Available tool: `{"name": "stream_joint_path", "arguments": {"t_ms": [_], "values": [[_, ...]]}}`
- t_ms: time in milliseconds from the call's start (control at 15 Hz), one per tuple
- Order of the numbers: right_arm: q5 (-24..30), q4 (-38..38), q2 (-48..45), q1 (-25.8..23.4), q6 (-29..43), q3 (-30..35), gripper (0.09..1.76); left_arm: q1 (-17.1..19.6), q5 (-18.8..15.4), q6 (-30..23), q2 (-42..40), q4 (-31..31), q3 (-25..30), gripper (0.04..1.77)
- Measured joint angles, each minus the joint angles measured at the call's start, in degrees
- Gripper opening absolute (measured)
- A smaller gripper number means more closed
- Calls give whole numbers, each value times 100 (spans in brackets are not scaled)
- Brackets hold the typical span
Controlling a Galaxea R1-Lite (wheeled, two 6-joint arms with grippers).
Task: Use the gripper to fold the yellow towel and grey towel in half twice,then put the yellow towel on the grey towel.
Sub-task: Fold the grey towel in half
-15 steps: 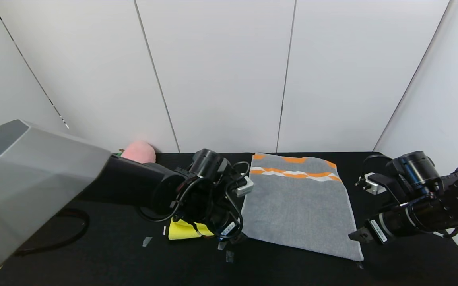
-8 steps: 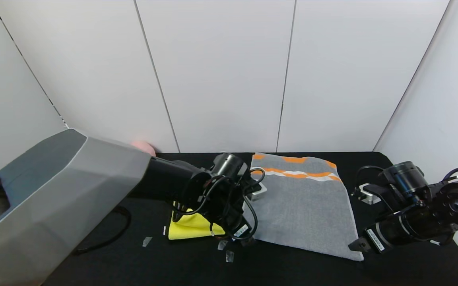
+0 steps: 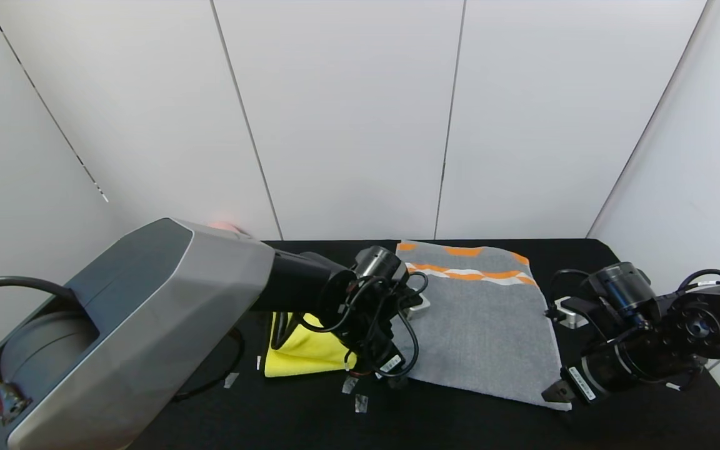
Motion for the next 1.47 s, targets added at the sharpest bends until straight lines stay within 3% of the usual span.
{"name": "stream_joint_path", "arguments": {"t_ms": [933,1133,1400,1467], "values": [[-288,-59,527,495,340,-28,168,44,7,-11,177,21,-215,169],[-285,-160,595,496,444,-41,117,49,16,-18,218,35,-254,117],[-272,-230,610,474,444,-28,74,55,11,-18,239,35,-254,71],[-269,-236,606,471,446,-20,30,52,9,-21,239,33,-254,11]]}}
